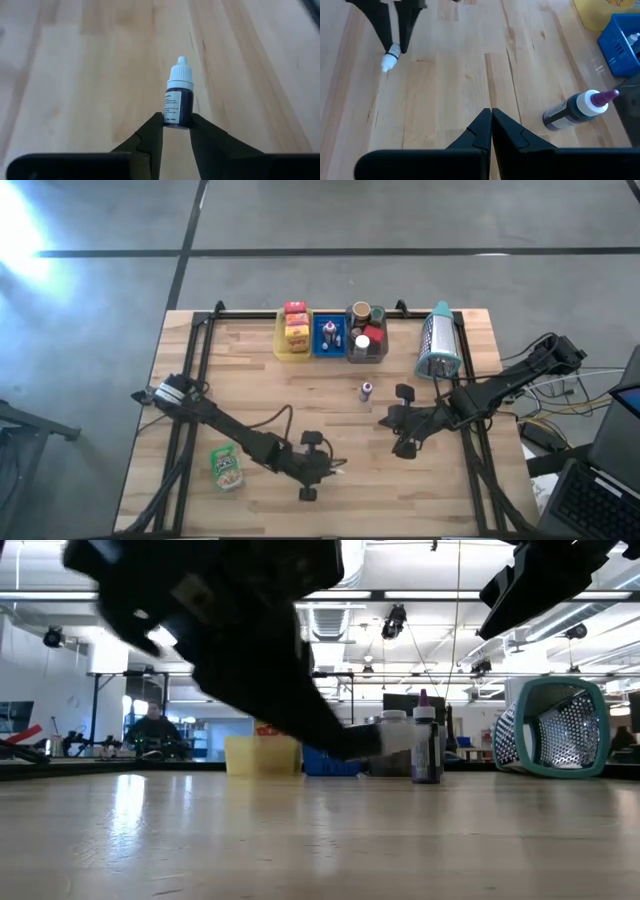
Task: Pick & Place Kitchen Items
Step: Put the small red food coloring bottle into the blue bin
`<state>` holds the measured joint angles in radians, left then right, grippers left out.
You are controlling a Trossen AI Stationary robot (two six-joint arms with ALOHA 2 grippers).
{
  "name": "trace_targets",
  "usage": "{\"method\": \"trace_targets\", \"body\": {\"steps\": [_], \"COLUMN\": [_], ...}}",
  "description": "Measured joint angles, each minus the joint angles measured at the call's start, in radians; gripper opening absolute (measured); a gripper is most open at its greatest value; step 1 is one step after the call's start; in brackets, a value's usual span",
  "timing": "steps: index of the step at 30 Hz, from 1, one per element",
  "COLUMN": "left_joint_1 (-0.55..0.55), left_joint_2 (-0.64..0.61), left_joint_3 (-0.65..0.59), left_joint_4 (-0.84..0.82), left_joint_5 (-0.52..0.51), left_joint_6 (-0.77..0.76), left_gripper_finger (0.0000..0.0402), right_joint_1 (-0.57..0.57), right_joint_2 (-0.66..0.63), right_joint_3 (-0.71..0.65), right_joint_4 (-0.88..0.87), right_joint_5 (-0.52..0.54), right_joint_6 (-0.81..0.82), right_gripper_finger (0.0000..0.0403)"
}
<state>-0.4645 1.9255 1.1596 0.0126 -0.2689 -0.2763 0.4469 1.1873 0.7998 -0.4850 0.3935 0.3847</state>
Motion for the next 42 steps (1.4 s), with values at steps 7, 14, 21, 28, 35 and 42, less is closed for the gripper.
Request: {"method": "trace_targets", "body": {"steps": [7, 14, 21, 28, 35, 42], "left_joint_1": [0.092, 0.237, 0.395, 0.459, 0.479, 0.478], "left_joint_2": [-0.094, -0.214, -0.253, -0.254, -0.255, -0.256], "left_joint_3": [-0.172, -0.329, -0.359, -0.363, -0.363, -0.359], "left_joint_4": [0.29, 0.652, 0.796, 0.79, 0.805, 0.825], "left_joint_5": [0.018, 0.148, 0.478, 0.594, 0.62, 0.62], "left_joint_6": [0.026, 0.047, -0.12, -0.184, -0.203, -0.205], "left_gripper_finger": [0.0092, 0.0092, 0.0092, 0.0092, 0.0092, 0.0092], "right_joint_1": [0.0, -0.003, -0.027, -0.065, -0.091, -0.155], "right_joint_2": [0.0, 0.0, 0.0, 0.0, 0.0, 0.05], "right_joint_3": [0.0, 0.015, 0.078, 0.155, 0.207, 0.208], "right_joint_4": [0.002, 0.005, 0.009, 0.009, 0.012, 0.053], "right_joint_5": [0.0, 0.001, 0.055, 0.051, 0.042, -0.078], "right_joint_6": [-0.003, -0.055, -0.088, -0.183, -0.235, -0.243], "right_gripper_finger": [0.0008, 0.0008, 0.0009, 0.0021, 0.0106, 0.0185]}}
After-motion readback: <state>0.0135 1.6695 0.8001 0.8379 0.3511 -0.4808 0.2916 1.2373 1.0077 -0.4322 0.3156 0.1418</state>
